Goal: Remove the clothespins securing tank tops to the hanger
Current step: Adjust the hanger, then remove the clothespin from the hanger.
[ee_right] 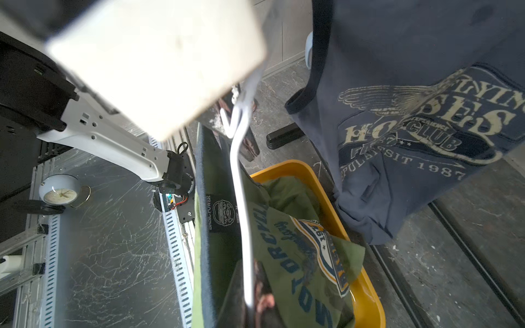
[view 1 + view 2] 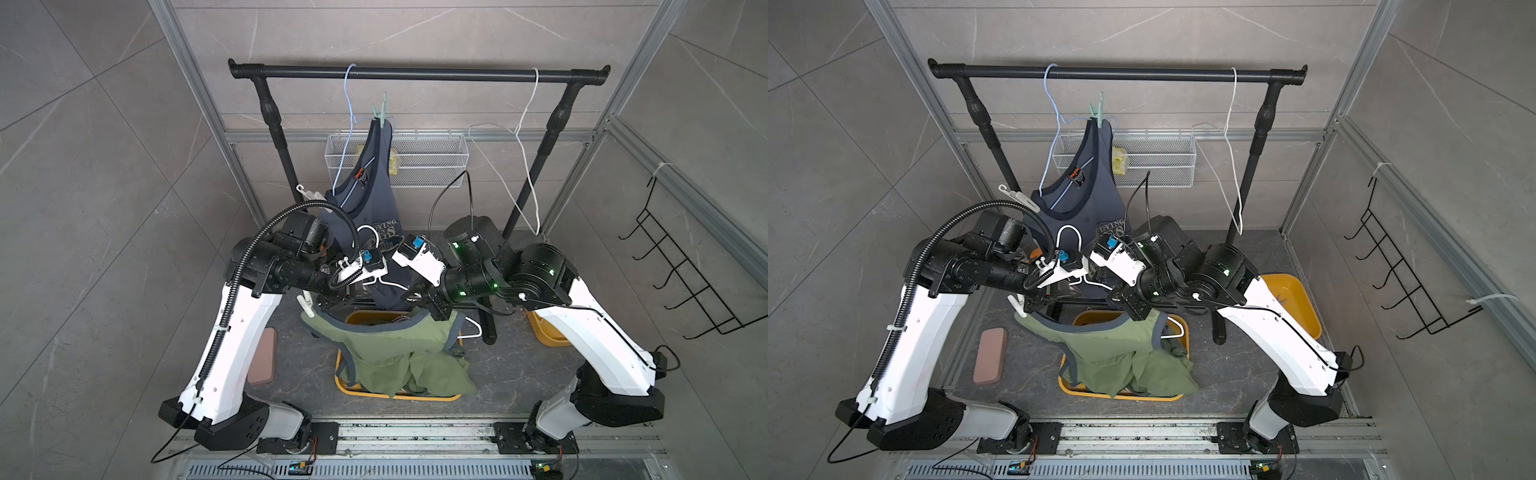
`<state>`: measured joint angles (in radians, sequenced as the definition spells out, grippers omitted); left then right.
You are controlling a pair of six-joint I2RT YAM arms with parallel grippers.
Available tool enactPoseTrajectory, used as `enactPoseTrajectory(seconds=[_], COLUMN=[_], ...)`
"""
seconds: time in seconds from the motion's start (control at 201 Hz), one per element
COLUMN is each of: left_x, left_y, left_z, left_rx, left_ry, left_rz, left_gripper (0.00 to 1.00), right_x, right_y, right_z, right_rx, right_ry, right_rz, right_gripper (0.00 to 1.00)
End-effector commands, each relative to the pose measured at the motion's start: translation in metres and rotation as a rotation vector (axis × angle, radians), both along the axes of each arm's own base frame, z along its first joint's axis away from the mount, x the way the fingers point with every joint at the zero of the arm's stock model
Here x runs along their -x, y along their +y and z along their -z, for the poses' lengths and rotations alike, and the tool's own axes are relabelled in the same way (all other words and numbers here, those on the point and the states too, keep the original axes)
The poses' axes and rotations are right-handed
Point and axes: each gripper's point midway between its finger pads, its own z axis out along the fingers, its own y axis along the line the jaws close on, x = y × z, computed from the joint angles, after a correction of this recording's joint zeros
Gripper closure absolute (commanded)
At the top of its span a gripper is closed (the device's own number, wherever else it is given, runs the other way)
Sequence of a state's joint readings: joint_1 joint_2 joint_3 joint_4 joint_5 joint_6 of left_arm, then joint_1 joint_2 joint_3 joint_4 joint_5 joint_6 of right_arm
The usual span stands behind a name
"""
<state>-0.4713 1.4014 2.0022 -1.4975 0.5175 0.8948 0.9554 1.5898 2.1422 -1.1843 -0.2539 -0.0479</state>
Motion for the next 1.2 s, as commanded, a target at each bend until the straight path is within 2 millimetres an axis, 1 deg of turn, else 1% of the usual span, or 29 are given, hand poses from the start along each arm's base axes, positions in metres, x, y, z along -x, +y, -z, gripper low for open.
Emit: enactPoseTrajectory(seconds=[0.0, 0.03, 0.055, 0.104, 0.144, 0.229, 0.299, 0.418, 0.532, 0.657, 0.796, 0.861, 0.995, 1.07, 1.115, 1.199], left_x=[0.022, 0.023, 0.023, 0.026, 0.029, 0.034, 0.036, 0.03, 0.032, 0.036, 0.028, 0.023, 0.015, 0.018, 0.024, 0.028], left_y=[0.001, 0.003, 0.005, 0.008, 0.01, 0.012, 0.012, 0.016, 0.015, 0.015, 0.019, 0.018, 0.023, 0.026, 0.026, 0.026], left_z=[-0.02, -0.021, -0.023, -0.027, -0.032, -0.046, -0.056, -0.075, -0.088, -0.1, -0.106, -0.111, -0.128, -0.134, -0.134, -0.132], left_rx=[0.046, 0.037, 0.032, 0.024, 0.026, 0.052, 0.07, 0.097, 0.156, 0.233, 0.298, 0.352, 0.459, 0.503, 0.517, 0.534], left_ry=[-0.046, -0.058, -0.069, -0.086, -0.102, -0.139, -0.164, -0.226, -0.22, -0.187, -0.14, -0.098, -0.056, -0.036, -0.022, 0.009], left_rz=[0.058, 0.058, 0.057, 0.058, 0.059, 0.061, 0.057, 0.002, -0.028, -0.052, -0.112, -0.133, -0.15, -0.129, -0.102, -0.078], left_gripper=[0.84, 0.79, 0.73, 0.57, 0.47, 0.33, 0.26, 0.21, 0.19, 0.17, 0.15, 0.14, 0.1, 0.08, 0.07, 0.06], right_x=[-0.02, -0.02, -0.02, -0.02, -0.021, -0.022, -0.02, -0.015, -0.006, 0.017, 0.045, 0.054, 0.062, 0.065, 0.067, 0.073], right_y=[-0.004, -0.005, -0.008, -0.012, -0.016, -0.025, -0.03, -0.04, -0.057, -0.076, -0.093, -0.102, -0.116, -0.121, -0.123, -0.126], right_z=[-0.01, -0.011, -0.013, -0.015, -0.016, -0.019, -0.021, -0.022, -0.022, -0.03, -0.049, -0.057, -0.065, -0.069, -0.072, -0.079], right_rx=[-0.031, -0.033, -0.036, -0.035, -0.031, -0.032, -0.029, -0.022, -0.026, -0.063, -0.155, -0.17, -0.166, -0.166, -0.171, -0.197], right_ry=[-0.1, -0.111, -0.124, -0.147, -0.166, -0.205, -0.221, -0.234, -0.248, -0.231, -0.223, -0.231, -0.247, -0.256, -0.264, -0.273], right_rz=[0.058, 0.058, 0.064, 0.072, 0.078, 0.096, 0.1, 0.105, 0.116, 0.09, 0.043, 0.034, 0.033, 0.034, 0.032, 0.019], right_gripper=[1.0, 1.0, 1.0, 1.0, 1.0, 1.0, 1.0, 1.0, 1.0, 1.0, 1.0, 1.0, 1.0, 1.0, 1.0, 1.0])
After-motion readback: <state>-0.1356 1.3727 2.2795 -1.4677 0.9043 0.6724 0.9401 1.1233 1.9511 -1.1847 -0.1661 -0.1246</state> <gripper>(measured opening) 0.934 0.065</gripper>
